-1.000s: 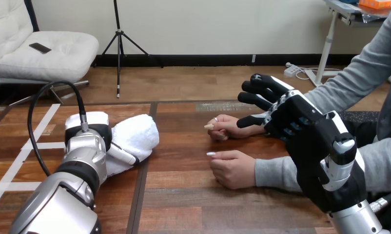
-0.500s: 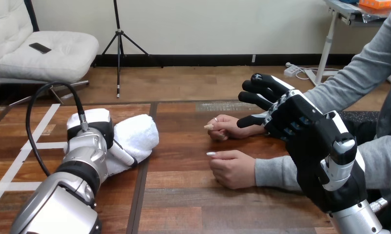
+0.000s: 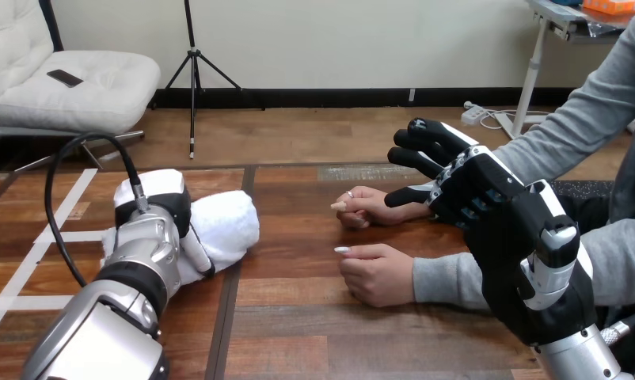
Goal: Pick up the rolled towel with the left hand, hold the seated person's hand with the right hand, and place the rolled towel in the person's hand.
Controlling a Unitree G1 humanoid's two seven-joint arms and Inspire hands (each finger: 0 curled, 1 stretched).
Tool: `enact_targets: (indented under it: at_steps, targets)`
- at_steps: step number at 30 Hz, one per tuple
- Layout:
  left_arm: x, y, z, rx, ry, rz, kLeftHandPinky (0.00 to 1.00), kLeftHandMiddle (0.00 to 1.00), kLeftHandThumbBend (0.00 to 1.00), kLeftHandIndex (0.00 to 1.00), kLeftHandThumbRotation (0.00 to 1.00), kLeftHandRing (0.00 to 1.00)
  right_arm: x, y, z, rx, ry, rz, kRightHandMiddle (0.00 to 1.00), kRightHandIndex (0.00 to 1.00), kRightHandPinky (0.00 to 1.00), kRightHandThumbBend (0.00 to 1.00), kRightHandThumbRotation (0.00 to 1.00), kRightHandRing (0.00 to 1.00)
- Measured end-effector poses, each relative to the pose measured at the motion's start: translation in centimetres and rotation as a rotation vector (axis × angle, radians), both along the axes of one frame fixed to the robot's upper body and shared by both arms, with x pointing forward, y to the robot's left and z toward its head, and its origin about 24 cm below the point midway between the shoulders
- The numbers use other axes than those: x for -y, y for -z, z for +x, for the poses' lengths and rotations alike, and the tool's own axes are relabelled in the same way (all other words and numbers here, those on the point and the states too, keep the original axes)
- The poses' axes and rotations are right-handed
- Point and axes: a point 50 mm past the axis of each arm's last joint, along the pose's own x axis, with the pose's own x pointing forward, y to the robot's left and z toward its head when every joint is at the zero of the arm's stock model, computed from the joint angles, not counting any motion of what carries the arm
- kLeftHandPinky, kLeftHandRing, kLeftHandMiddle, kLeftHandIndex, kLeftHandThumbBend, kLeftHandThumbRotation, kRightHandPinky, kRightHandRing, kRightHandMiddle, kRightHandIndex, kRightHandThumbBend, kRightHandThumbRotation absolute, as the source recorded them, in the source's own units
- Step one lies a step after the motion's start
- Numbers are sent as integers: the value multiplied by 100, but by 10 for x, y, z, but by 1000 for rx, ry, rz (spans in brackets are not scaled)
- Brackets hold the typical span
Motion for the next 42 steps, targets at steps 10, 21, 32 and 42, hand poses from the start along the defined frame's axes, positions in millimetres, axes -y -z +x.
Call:
enact_targets:
  at_steps: [10, 21, 32, 42]
  targets:
    - [1, 0, 0, 5, 5, -1, 16, 34, 67, 61, 0, 25, 0, 0, 0, 0, 0, 0, 86, 85, 67, 100, 100, 86]
    - [1, 0, 0, 5, 9, -2, 18, 35, 68, 61, 0, 26, 0, 0, 0, 0, 1, -3, 87, 85, 67, 100, 100, 85]
    - [2, 0, 0, 15, 18, -4, 16, 34, 69, 61, 0, 25, 0, 0, 0, -2, 7, -12, 87, 85, 67, 100, 100, 86]
    - [4, 1, 0, 38, 36, -18, 18, 37, 71, 52, 0, 28, 0, 0, 0, -3, 12, -13, 87, 85, 68, 100, 100, 86]
